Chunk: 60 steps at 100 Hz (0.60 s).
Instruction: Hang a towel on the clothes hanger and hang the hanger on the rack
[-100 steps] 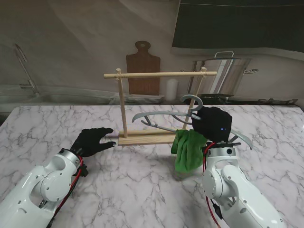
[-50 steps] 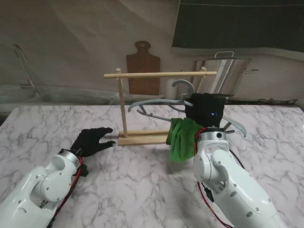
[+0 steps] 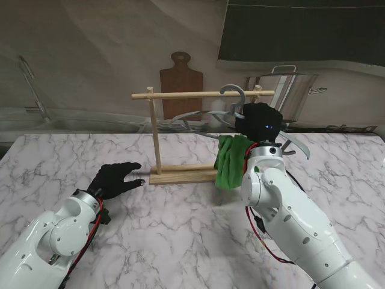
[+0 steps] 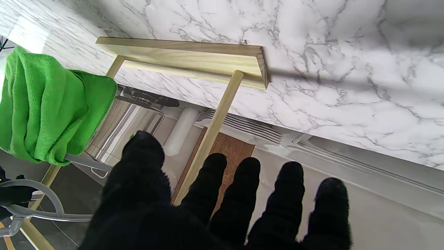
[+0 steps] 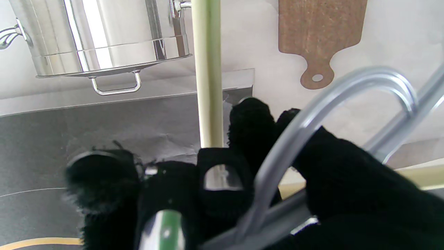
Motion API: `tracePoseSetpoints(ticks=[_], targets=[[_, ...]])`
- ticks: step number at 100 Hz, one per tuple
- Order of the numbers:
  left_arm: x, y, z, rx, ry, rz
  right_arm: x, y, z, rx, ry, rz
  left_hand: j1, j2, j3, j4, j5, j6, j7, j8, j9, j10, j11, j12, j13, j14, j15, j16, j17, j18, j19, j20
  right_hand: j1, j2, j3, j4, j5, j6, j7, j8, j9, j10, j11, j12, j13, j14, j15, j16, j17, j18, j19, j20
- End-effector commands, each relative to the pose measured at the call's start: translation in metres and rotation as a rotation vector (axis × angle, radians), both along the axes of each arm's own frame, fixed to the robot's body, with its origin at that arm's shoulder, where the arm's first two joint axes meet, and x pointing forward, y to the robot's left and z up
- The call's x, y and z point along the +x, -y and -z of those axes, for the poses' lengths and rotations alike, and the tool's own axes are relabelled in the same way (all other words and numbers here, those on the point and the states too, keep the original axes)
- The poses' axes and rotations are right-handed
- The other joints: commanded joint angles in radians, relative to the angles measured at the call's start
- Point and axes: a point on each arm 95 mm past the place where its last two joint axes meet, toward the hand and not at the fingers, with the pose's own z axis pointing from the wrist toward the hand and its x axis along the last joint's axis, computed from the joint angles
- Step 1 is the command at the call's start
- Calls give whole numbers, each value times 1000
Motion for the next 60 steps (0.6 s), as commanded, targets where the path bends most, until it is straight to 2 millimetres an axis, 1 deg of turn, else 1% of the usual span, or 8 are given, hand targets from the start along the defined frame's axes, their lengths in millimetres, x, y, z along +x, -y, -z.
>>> tracePoseSetpoints(ticks=[1, 16, 35, 50, 52, 60], targets=[[-1, 1, 3, 1, -21, 2, 5, 0, -7, 7, 9, 15, 21, 59, -15, -15, 22, -6, 0, 14, 15, -2, -1, 7, 19, -13, -2, 15, -4, 11, -39, 18, -9, 19, 7, 25, 53, 96, -11, 22, 62, 55, 127, 1, -7, -51, 70, 6, 3, 33, 27, -10], [-1, 2, 3, -2, -26, 3, 13, 3, -8, 11, -10, 41, 20, 60, -15, -15, 22, -7, -1, 15, 15, -1, -1, 6, 17, -15, -2, 15, -5, 11, -42, 19, -4, 20, 2, 23, 50, 98, -13, 25, 62, 55, 127, 1, -7, -51, 70, 6, 1, 34, 27, -11], [0, 2, 4, -2, -28, 5, 22, 2, -3, 10, -47, 64, 21, 60, -15, -15, 22, -6, -1, 15, 16, -1, -1, 6, 17, -14, -2, 15, -6, 12, -45, 20, 1, 30, -4, 19, 45, 105, -17, 29, 62, 55, 126, 0, -7, -51, 70, 5, -1, 37, 31, -11], [0, 3, 4, -4, -29, 5, 26, -3, 3, -1, -82, 69, 21, 60, -15, -15, 23, -7, -1, 16, 17, 0, -1, 5, 18, -12, -2, 15, -13, 15, -53, 18, 7, 70, -32, 9, 24, 109, -29, 41, 62, 51, 114, -6, -7, -55, 62, 1, 0, 38, 32, -13], [0, 3, 4, -4, -29, 5, 26, -4, 3, -4, -86, 69, 20, 60, -15, -15, 23, -7, -1, 16, 17, 0, -1, 5, 17, -13, -3, 15, -14, 15, -55, 18, 10, 75, -39, 8, 21, 108, -34, 47, 62, 49, 112, -7, -6, -62, 59, -1, 0, 38, 32, -14], [1, 3, 4, -5, -30, 5, 28, -8, 5, -4, -98, 67, 21, 60, -15, -14, 22, -7, -1, 16, 17, -1, -1, 5, 17, -13, -3, 14, -15, 17, -61, 16, 7, 86, -46, 5, 16, 106, -40, 54, 62, 45, 108, -8, -6, -62, 58, -3, -1, 37, 31, -15]])
